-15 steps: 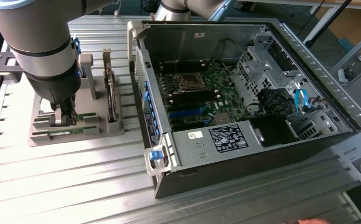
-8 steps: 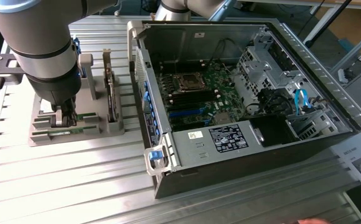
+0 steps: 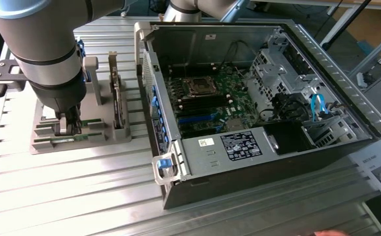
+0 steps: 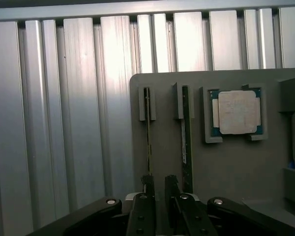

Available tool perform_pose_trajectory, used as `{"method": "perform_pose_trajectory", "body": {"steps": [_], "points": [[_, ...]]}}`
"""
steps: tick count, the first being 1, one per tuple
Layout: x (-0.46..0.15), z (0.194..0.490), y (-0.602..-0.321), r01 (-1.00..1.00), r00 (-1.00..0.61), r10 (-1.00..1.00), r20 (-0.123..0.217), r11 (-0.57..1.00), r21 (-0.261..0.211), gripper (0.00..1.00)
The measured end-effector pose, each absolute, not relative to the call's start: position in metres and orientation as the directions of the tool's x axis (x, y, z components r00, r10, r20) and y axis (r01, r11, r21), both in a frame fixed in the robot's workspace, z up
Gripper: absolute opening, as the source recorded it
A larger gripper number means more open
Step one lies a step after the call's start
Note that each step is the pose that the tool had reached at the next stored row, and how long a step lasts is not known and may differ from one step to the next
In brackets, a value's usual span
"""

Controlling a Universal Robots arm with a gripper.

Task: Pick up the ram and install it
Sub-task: 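Pick up the ram and move it above insertion slot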

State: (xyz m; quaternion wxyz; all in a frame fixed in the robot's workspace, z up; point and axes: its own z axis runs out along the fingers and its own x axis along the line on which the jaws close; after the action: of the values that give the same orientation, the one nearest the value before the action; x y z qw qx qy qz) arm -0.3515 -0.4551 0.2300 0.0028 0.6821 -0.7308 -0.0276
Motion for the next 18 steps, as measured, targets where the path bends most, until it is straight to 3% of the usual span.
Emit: {"method": "perform_pose_trajectory", "body": {"steps": [18], "points": [[-0.3515, 0.2279, -0.4587, -0.997, -0.070, -0.997, -0.033, 0.068, 0.044, 0.24]]}}
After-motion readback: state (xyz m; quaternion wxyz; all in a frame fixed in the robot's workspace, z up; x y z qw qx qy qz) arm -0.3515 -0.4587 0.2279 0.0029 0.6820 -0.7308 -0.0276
